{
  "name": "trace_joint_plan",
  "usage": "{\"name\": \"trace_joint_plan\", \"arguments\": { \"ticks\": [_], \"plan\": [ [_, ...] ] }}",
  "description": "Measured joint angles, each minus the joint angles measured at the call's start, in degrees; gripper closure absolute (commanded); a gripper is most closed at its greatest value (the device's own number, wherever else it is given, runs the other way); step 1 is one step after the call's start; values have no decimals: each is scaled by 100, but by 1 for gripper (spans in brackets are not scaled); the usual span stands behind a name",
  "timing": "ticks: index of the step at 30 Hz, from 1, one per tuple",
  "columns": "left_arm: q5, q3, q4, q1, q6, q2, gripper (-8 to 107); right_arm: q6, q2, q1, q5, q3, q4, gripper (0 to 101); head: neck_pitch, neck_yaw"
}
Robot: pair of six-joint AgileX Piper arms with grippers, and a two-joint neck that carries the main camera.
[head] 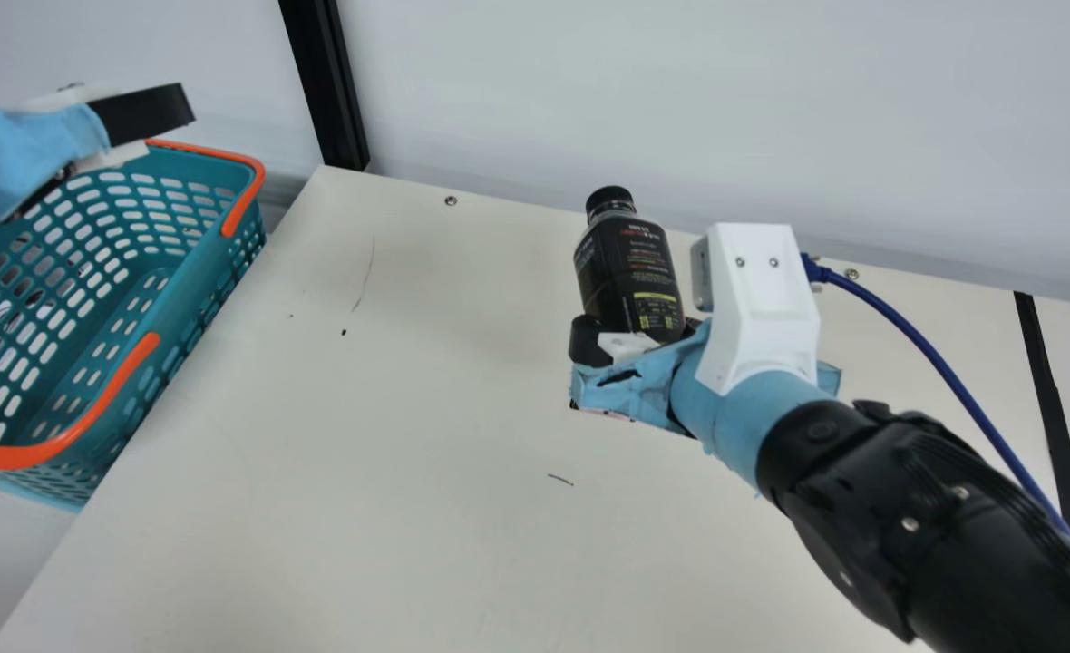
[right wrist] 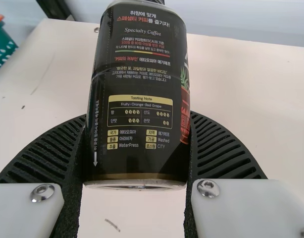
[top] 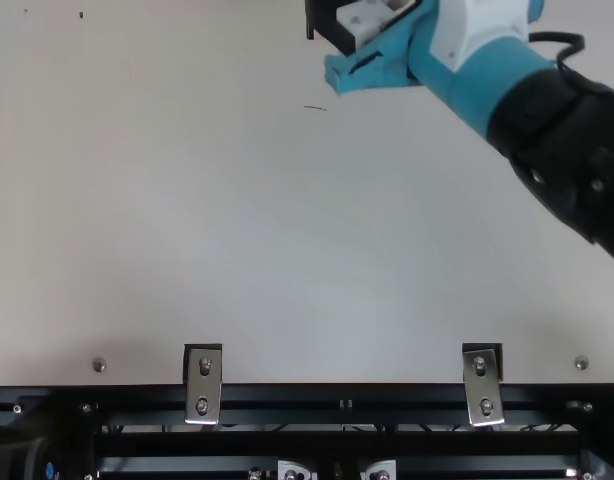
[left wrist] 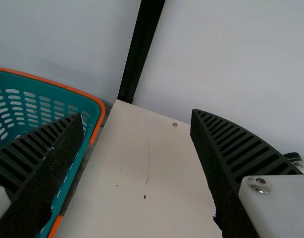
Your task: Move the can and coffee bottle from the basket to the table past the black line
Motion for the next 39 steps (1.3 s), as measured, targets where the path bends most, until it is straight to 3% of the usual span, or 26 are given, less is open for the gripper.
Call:
{"name": "trace_joint_plan", "arguments": {
  "ticks": [9,19,28,39],
  "plan": [
    [0,0,0,0,0,0,9,768,607,109,312,-675,-861,101,0,0],
    [0,0,0,0,0,0,9,2119,1033,367,849,-1161,-2212,101,0,0],
    [0,0,0,0,0,0,9,3448,988,456,1351,-950,-3551,101,29,0],
    [0,0,0,0,0,0,9,4649,779,474,1441,-484,-4701,101,0,0]
  ]
}}
